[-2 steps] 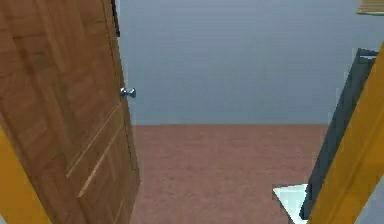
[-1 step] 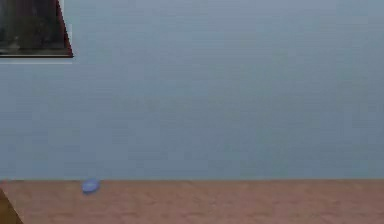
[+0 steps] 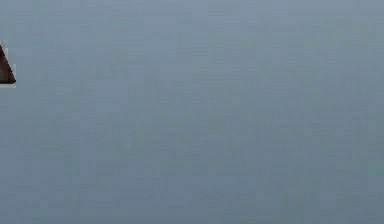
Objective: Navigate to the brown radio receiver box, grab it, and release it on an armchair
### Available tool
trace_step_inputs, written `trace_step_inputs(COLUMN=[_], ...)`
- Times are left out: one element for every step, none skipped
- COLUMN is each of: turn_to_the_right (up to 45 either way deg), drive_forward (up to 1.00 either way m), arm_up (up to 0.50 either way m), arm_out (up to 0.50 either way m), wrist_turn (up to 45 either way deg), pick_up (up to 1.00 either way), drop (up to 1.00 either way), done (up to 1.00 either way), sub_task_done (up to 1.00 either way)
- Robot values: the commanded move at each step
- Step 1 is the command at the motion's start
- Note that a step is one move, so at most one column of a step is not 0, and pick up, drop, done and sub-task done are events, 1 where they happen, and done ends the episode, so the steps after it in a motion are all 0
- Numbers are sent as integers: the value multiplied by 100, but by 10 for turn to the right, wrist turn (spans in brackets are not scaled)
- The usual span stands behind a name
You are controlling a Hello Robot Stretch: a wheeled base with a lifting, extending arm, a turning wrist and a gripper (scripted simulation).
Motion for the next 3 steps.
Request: trace_step_inputs(turn_to_the_right=[-450,0,-390], drive_forward=[0,40,0], arm_up=[0,0,0], arm_out=[0,0,0], wrist_turn=[0,0,0], pick_up=[0,0,0], drop=[0,0,0], done=[0,0,0], sub_task_done=[0,0,0])
